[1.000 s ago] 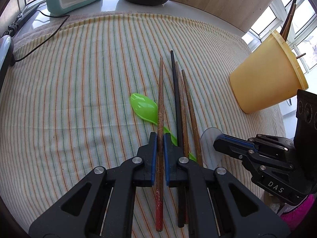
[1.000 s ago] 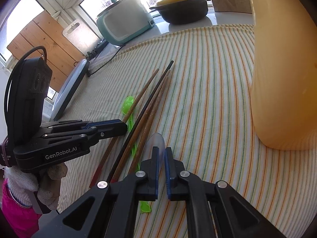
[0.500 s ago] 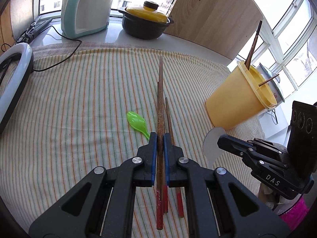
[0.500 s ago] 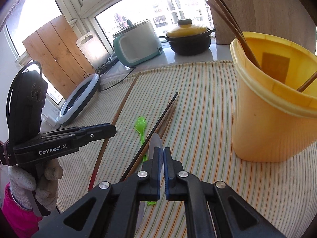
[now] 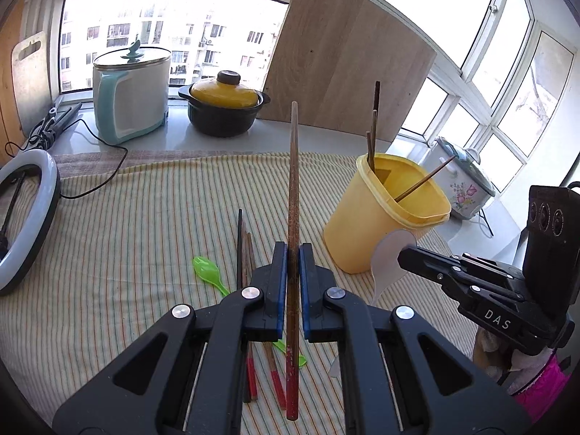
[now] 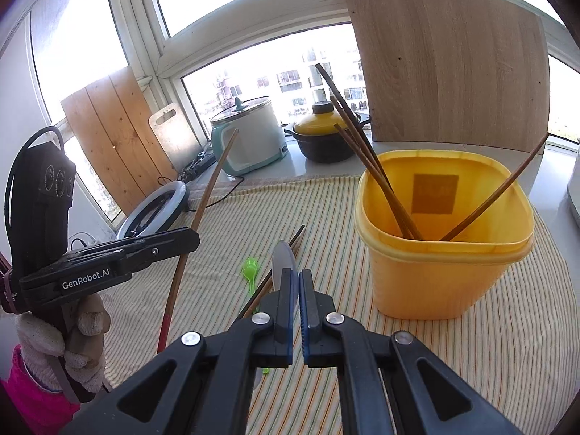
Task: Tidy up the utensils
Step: 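Lift both held chopsticks upright and carry them over the yellow container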
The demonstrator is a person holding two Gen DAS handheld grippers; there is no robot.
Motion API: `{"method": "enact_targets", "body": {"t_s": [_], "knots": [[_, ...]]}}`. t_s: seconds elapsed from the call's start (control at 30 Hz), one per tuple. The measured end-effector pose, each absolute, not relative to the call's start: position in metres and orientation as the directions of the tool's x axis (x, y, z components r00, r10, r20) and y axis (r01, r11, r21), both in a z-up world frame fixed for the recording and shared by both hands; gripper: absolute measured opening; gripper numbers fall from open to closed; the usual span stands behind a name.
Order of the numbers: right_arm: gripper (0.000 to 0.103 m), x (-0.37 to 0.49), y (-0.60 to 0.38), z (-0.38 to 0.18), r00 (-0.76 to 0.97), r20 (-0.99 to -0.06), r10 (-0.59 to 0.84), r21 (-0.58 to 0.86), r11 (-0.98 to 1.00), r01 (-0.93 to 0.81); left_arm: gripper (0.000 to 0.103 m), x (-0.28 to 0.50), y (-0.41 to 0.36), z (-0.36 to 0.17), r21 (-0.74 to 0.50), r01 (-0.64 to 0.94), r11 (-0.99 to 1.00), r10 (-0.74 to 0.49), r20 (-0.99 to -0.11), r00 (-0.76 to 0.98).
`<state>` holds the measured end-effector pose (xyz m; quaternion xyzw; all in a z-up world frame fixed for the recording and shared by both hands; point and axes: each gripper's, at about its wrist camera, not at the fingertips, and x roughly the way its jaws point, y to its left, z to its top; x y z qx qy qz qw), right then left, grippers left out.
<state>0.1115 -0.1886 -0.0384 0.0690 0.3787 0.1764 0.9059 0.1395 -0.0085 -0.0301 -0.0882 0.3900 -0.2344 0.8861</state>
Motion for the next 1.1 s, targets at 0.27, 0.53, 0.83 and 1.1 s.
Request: {"method": "enact_targets", "body": {"t_s": [0.27,0.53,0.83,1.1], "knots": [[0.000,0.105,-0.211,-0.014,0.701,-0.615,0.361,0.259,0.932,-0.253,0.004,0.136,-0.028,-0.010,-0.326,0.389,0.862,-0.506,-0.606,0.614],[0.000,0.108,-0.240,0.017,0.753,-0.569,0.331,0.250,0.942,-0.225,0.004,0.144,-0.058,0.009,-0.333,0.441,0.833,-0.551,-0.569,0.611],[0.000,0.116,-0.273,0.044,0.803,-0.529,0.276,0.236,0.956,-0.174,0.004,0.163,-0.090,0.026,-0.347,0.479,0.806,-0.591,-0.525,0.613],[0.000,0.126,-0.290,0.062,0.831,-0.508,0.228,0.208,0.968,-0.139,0.004,0.191,-0.109,0.029,-0.378,0.458,0.805,-0.594,-0.514,0.619]]}}
